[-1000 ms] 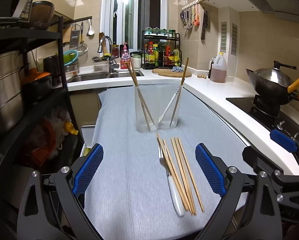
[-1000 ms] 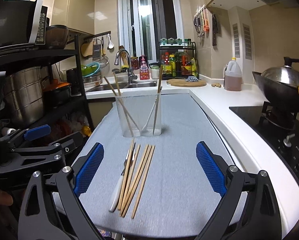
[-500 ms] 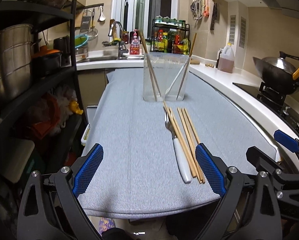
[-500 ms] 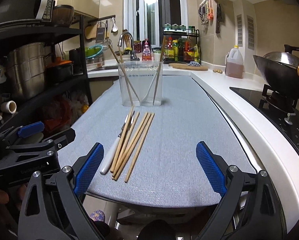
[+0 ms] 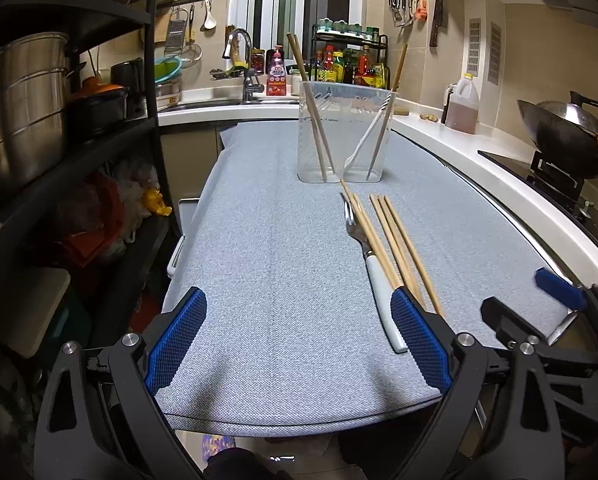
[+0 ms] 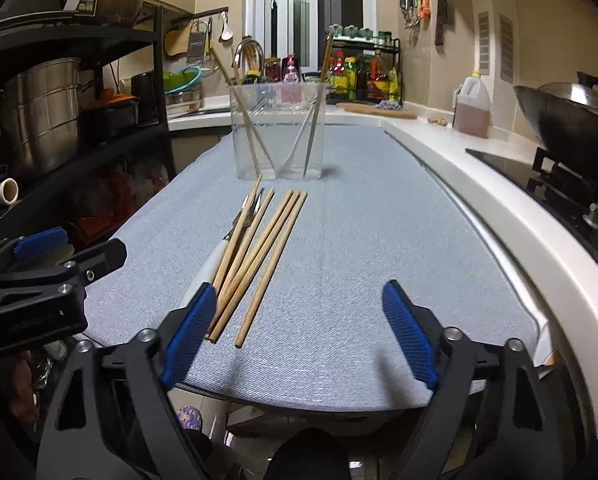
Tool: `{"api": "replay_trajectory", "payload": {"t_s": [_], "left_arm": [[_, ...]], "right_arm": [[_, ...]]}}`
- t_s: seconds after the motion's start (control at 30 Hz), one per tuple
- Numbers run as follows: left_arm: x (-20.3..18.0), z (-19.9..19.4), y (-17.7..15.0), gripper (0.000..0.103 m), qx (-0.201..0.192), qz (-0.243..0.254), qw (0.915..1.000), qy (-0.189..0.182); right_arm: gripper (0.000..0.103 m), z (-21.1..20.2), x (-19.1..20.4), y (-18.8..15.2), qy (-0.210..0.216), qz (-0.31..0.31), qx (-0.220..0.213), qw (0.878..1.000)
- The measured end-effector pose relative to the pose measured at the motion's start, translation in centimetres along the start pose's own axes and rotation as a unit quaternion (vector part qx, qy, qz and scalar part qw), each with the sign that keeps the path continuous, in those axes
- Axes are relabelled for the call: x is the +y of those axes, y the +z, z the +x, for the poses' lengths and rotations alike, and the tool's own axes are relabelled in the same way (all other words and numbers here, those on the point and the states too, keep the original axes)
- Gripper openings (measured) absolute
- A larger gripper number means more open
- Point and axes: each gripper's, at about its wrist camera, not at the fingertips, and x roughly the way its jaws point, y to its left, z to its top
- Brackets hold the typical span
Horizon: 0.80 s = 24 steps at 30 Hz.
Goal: Organize utensils
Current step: 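Close the right tool on a wooden chopstick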
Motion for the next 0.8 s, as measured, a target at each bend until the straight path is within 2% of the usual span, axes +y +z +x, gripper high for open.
{"api": "replay_trajectory", "payload": {"t_s": [0.1,0.2,0.43,0.53,0.63,0.67,0.7,0.77,0.8], "left_arm": [[0.1,0.3,-0.2,0.090,0.004,0.002,1.0000,0.001],[0.1,0.5,-0.2,0.090,0.005,0.001,1.0000,-0.001],[-0.2,1.0,-0.3,0.091,0.011,0.004,0.9999,-0.005],[-0.2,1.2,-0.4,0.090,0.014,0.003,0.9999,-0.004],[0.0,1.4,-0.4,0.090,0.016,0.000,0.9998,-0.006],[-0.1,1.5,-0.4,0.090,0.017,-0.001,0.9998,-0.007],[-0.1,1.6,-0.5,0.091,0.017,-0.002,0.9998,-0.008],[-0.3,1.7,-0.7,0.090,0.015,-0.002,0.9998,-0.012],[-0.4,1.8,-0.8,0.090,0.014,-0.002,0.9998,-0.014]], "right_arm": [[0.062,1.3,0.2,-0.4,0.007,0.010,0.015,1.000],[0.054,2.7,0.1,-0.9,0.011,0.025,0.036,0.999],[0.053,3.9,0.9,-1.4,0.010,0.019,0.035,0.999],[0.053,4.1,1.7,-1.8,0.005,-0.004,0.016,1.000],[0.042,4.3,1.9,-2.3,0.018,-0.006,-0.010,1.000],[0.033,4.3,1.8,-2.5,0.020,-0.008,-0.019,1.000],[0.020,4.2,1.7,-2.6,0.025,-0.011,-0.025,0.999],[0.008,4.1,1.3,-2.6,0.031,-0.012,-0.026,0.999],[0.006,3.9,1.0,-2.6,0.033,-0.007,-0.024,0.999]]}}
